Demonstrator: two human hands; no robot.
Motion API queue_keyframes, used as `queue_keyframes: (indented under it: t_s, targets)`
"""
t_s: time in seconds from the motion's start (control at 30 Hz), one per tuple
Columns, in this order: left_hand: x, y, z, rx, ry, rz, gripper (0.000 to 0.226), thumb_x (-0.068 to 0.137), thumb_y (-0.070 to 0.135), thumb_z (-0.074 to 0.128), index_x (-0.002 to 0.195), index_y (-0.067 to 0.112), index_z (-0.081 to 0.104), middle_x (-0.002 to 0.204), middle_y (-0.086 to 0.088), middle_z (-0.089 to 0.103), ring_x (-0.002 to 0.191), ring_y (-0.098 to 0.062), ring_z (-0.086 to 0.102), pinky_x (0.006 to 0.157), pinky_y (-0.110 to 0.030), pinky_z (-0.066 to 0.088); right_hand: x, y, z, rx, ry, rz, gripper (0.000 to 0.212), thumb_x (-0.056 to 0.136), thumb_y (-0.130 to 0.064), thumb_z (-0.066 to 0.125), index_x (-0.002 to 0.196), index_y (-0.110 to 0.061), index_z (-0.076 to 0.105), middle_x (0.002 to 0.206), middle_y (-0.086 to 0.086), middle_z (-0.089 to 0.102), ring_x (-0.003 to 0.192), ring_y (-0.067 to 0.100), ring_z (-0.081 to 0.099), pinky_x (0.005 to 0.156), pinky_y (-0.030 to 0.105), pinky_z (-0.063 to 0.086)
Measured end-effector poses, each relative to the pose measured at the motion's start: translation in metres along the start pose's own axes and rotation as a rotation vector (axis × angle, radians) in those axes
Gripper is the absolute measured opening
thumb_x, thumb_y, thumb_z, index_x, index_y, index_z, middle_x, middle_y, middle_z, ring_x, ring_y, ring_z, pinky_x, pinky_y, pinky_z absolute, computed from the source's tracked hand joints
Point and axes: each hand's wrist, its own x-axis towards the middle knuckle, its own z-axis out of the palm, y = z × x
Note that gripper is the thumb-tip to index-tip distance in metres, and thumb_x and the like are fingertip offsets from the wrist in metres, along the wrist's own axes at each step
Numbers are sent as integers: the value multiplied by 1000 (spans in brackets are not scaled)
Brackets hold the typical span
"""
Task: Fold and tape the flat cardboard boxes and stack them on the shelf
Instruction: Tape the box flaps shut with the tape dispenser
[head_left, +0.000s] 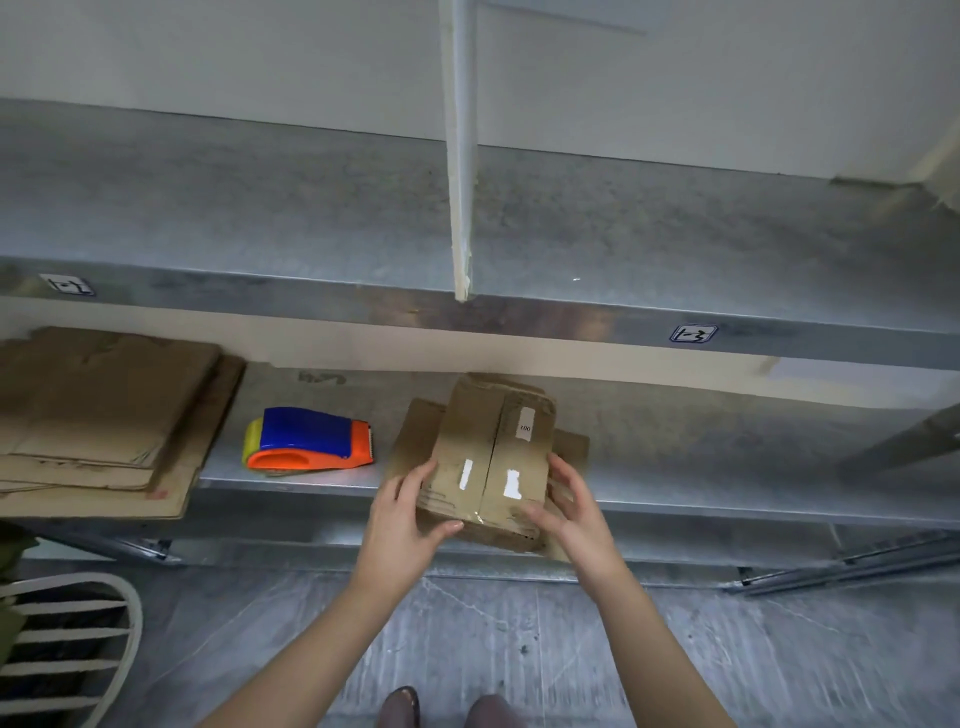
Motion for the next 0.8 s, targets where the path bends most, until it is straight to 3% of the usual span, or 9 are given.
queue_keyframes:
  t_s: [0.1, 0.17, 0.33, 0.47, 0.63, 0.8]
  targets:
    - [-4, 0, 0, 16, -26, 57, 65, 74, 37, 80, 131, 31, 48, 123, 15, 46, 112, -8, 53, 99, -30, 47, -5, 1, -1, -216, -103, -40, 103, 65, -23, 90, 146, -42, 30, 148, -12, 40, 136, 10, 41, 109, 39, 42]
    - [-2, 0, 1, 21, -28, 105, 61, 75, 34, 80, 128, 28, 51, 129, 13, 40, 122, -9, 45, 106, -36, 43, -1, 0, 6, -443, -53, -127, 102, 64, -20, 90, 147, -35, 31, 150, -10, 34, 139, 12, 35, 115, 41, 34]
    - [22, 8, -7, 25, -68, 88, 71, 79, 32, 77, 141, 25, 44, 152, 7, 27, 139, -12, 30, 115, -35, 30, 18, -7, 10, -504, 68, -179, 80, 70, -15, 86, 137, -28, 44, 139, -3, 40, 131, 17, 43, 114, 39, 34]
    - [27, 12, -8, 107, -140, 78, 74, 80, 36, 76, 144, 28, 38, 154, 5, 25, 139, -14, 30, 112, -26, 23, 19, -2, 4, -650, 50, -236, 82, 75, -25, 83, 145, -27, 39, 146, -1, 39, 136, 17, 38, 116, 39, 32]
    - [12, 10, -9, 201, -171, 100, 81, 85, 41, 69, 150, 32, 23, 159, 10, 14, 143, -13, 23, 113, -33, 27, 0, -1, 1, -734, 52, -274, 86, 77, -41, 78, 148, -35, 30, 151, -5, 32, 140, 14, 31, 115, 35, 32]
    - [-1, 4, -28, 474, -103, 217, 75, 91, 56, 51, 153, 33, 16, 160, 10, 14, 147, -15, 10, 120, -38, 15, -20, -10, 7, -884, 129, -398, 59, 92, -55, 51, 146, -35, 36, 156, -4, 31, 147, 15, 18, 117, 37, 25]
